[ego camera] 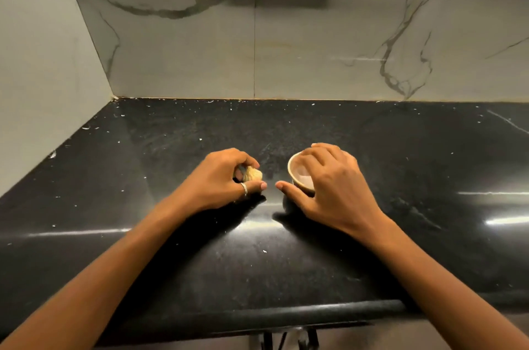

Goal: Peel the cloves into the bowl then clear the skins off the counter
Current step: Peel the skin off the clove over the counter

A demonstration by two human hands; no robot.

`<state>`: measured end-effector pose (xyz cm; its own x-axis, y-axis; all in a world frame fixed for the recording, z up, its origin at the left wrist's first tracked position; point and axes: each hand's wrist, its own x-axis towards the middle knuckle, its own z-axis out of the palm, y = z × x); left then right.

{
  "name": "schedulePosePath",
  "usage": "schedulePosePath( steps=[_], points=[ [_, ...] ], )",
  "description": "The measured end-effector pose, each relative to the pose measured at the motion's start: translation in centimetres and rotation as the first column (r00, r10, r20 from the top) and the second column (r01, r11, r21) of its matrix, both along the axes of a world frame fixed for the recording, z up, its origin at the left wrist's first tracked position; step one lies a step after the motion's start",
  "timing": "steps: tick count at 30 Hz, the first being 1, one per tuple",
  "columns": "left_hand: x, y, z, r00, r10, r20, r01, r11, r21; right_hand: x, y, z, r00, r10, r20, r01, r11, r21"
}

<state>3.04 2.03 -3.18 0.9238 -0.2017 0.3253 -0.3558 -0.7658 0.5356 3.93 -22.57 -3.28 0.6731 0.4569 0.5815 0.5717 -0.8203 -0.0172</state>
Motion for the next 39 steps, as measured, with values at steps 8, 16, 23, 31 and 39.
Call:
schedulePosePath(
  steps=[8,16,23,31,39],
  points=[
    [0.0,-0.2,2.1,0.988,0.029,-0.151,-0.024,0.999,0.035,0.9,0.9,0.0,0.997,0.005,0.078,-0.002,0.999,-0.045],
    [-0.4,-0.3,1.8,0.992,0.011,-0.125,-0.023,0.996,-0.091,-0.7,4.3,1.4,0.861,0.267,0.432,-0.251,0.963,-0.095],
    [-0.4,1.2,1.6,0.989,-0.051,-0.142,0.037,0.995,-0.095,-1.2,7.0,0.0,0.935,0.315,0.165,-0.316,0.949,-0.024],
    [-0.3,1.5,1.8,0.958,-0.116,-0.261,0.052,0.970,-0.237,-1.3,7.5,-1.1,0.951,0.306,-0.047,-0.298,0.945,0.136],
    [-0.4,1.1,1.6,0.962,-0.087,-0.258,0.014,0.962,-0.272,-0.9,7.3,-1.3,0.955,0.263,-0.140,-0.235,0.953,0.192]
  ],
)
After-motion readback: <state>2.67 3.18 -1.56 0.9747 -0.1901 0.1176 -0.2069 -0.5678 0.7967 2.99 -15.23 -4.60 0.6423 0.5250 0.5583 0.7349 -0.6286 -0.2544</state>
